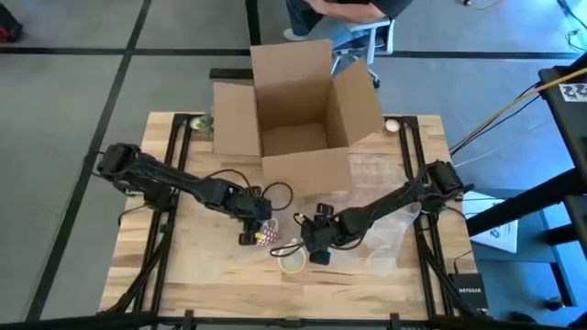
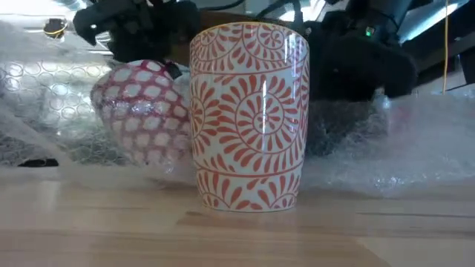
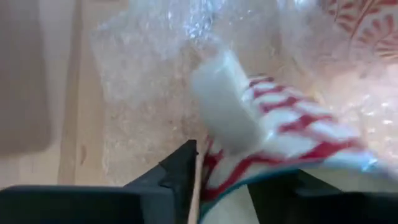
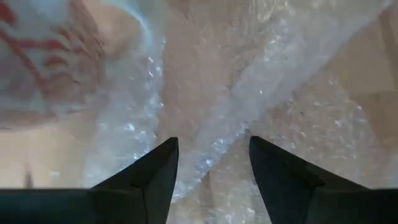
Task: Wrap mug
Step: Put the red mug on the bubble wrap, then prepare the red mug on the bubble wrap
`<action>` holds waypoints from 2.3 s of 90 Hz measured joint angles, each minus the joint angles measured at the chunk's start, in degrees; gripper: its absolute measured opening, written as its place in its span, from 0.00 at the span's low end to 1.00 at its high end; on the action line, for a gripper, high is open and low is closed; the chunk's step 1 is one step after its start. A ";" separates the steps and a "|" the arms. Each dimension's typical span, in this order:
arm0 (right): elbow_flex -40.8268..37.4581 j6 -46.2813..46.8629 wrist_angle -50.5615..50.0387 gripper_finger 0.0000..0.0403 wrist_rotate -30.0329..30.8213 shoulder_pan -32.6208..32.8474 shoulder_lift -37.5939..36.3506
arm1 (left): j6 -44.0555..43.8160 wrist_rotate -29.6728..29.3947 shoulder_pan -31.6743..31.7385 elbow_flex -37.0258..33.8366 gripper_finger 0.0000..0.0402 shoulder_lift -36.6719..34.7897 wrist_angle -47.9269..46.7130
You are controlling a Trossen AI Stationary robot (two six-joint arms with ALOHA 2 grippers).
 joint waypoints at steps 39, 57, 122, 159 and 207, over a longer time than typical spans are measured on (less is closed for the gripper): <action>0.00 0.28 -0.50 0.46 4.03 0.17 -5.67 | 0.26 0.08 -0.75 0.42 0.34 0.08 7.69; 0.00 0.25 -0.94 0.46 4.01 0.39 -5.67 | 1.02 -0.88 -0.90 1.85 0.34 -0.40 11.26; -8.62 3.01 -8.15 0.46 -2.89 -0.30 -15.00 | -14.47 -5.87 -9.07 -4.30 0.34 -12.56 -11.58; -17.81 2.13 1.84 0.46 -2.79 -6.33 -15.00 | -23.81 -7.13 -10.05 -27.66 0.34 -16.01 11.22; -22.34 -6.02 41.05 0.46 25.02 -11.81 -8.88 | -22.01 -13.14 -8.39 -28.26 0.34 -16.09 14.43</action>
